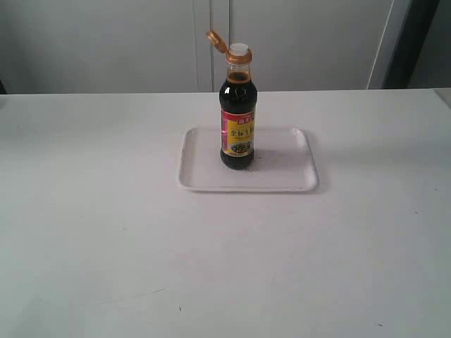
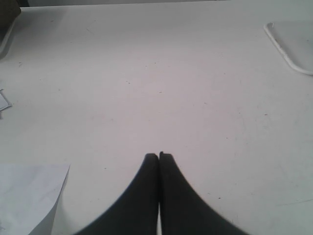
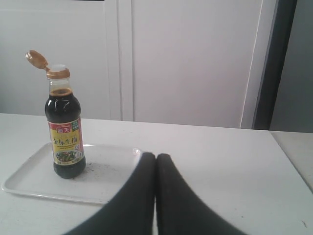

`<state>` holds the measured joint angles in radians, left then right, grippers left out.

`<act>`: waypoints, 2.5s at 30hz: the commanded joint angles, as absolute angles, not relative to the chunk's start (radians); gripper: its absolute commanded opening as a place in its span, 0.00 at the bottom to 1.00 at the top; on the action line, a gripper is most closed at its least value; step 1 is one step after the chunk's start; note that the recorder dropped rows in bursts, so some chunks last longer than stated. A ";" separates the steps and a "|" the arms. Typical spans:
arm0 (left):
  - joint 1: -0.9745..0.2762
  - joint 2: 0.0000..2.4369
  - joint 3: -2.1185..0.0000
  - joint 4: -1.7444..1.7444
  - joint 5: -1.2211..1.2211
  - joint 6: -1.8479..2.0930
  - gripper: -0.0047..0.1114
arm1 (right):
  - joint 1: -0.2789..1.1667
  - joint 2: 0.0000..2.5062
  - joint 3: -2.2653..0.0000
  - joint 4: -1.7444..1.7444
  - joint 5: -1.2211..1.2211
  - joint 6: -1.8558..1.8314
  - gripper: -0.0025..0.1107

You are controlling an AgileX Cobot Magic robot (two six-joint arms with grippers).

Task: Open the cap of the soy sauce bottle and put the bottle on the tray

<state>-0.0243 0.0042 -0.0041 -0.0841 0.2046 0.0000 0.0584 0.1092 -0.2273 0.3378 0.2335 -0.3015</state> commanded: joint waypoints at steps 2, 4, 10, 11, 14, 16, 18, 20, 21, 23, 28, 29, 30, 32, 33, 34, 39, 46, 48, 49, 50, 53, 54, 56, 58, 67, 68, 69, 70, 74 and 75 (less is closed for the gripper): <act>-0.021 0.000 0.000 -0.090 0.209 0.000 0.04 | 0.059 0.104 -0.223 0.341 0.231 -0.310 0.02; -0.021 0.000 0.000 -0.090 0.209 0.000 0.04 | 0.059 0.104 -0.223 0.341 0.231 -0.310 0.02; -0.021 0.000 0.000 -0.090 0.209 0.000 0.04 | 0.059 0.104 -0.223 0.341 0.231 -0.310 0.02; -0.021 0.000 0.000 -0.090 0.209 0.000 0.04 | 0.059 0.104 -0.223 0.341 0.231 -0.310 0.02; -0.021 0.000 0.000 -0.090 0.209 0.000 0.04 | 0.059 0.104 -0.223 0.341 0.231 -0.310 0.02; -0.021 0.000 0.000 -0.090 0.209 0.000 0.04 | 0.059 0.104 -0.223 0.341 0.231 -0.310 0.02; -0.021 0.000 0.000 -0.090 0.209 0.000 0.04 | 0.059 0.104 -0.223 0.339 0.231 -0.310 0.02; -0.021 0.000 0.000 -0.090 0.209 0.000 0.04 | 0.059 0.104 -0.223 0.312 0.231 -0.316 0.02; -0.021 0.000 0.000 -0.090 0.209 0.000 0.04 | 0.059 0.104 -0.223 0.310 0.231 -0.313 0.02; -0.021 0.000 0.000 -0.090 0.209 0.000 0.04 | 0.059 0.104 -0.223 0.312 0.231 -0.311 0.02; -0.021 0.000 0.000 -0.090 0.209 0.000 0.04 | 0.059 0.104 -0.223 0.314 0.231 -0.311 0.02; -0.021 0.000 0.000 -0.090 0.209 0.000 0.04 | 0.059 0.104 -0.223 0.314 0.231 -0.311 0.02; -0.021 0.000 0.000 -0.090 0.209 0.000 0.04 | 0.059 0.104 -0.223 0.314 0.231 -0.311 0.02; -0.021 0.000 0.000 -0.090 0.209 0.000 0.04 | 0.059 0.104 -0.223 0.314 0.231 -0.311 0.02; -0.021 0.000 0.000 -0.090 0.209 0.000 0.04 | 0.059 0.104 -0.223 0.314 0.231 -0.311 0.02; -0.021 0.000 0.000 -0.090 0.209 0.000 0.04 | 0.059 0.104 -0.223 0.306 0.231 -0.311 0.02; -0.021 0.000 0.000 -0.090 0.209 0.000 0.04 | 0.059 0.104 -0.222 0.176 0.231 -0.208 0.02; -0.021 0.000 0.000 -0.090 0.209 0.000 0.04 | 0.059 0.103 -0.220 0.019 0.238 -0.038 0.02; -0.021 0.000 0.000 -0.090 0.209 0.000 0.04 | 0.059 0.103 -0.212 0.021 0.243 -0.038 0.02; -0.021 0.000 0.000 -0.090 0.209 0.000 0.04 | 0.059 0.100 -0.202 0.021 0.239 -0.029 0.02; -0.021 0.000 0.000 -0.090 0.209 0.000 0.04 | 0.059 0.095 -0.187 0.021 0.239 -0.014 0.02; -0.021 0.000 0.000 -0.090 0.209 0.000 0.04 | 0.059 0.046 -0.122 0.019 0.239 0.039 0.02; -0.021 0.000 0.000 -0.090 0.209 0.000 0.04 | 0.059 0.023 -0.109 0.019 0.241 0.037 0.02; -0.021 0.000 0.000 -0.090 0.209 0.000 0.04 | 0.059 0.000 -0.082 0.010 0.254 0.025 0.02; -0.021 0.000 0.000 -0.090 0.209 0.000 0.04 | 0.059 0.000 -0.057 -0.005 0.265 0.025 0.02; -0.021 0.000 0.000 -0.090 0.209 0.000 0.04 | 0.059 0.000 0.000 -0.023 0.257 0.023 0.02; -0.021 0.000 0.000 -0.090 0.209 0.000 0.04 | 0.059 0.000 0.000 -0.027 0.257 0.023 0.02; -0.021 0.000 0.000 -0.090 0.209 0.000 0.04 | 0.059 0.000 0.000 -0.033 0.257 0.019 0.02; -0.021 0.000 0.000 -0.090 0.209 0.000 0.04 | 0.059 0.000 0.000 -0.037 0.259 0.019 0.02; -0.021 0.000 0.000 -0.090 0.209 0.000 0.04 | 0.059 0.000 0.000 -0.037 0.315 0.020 0.02; -0.021 0.000 0.000 -0.090 0.209 0.000 0.04 | 0.059 0.000 0.000 -0.037 0.315 0.022 0.02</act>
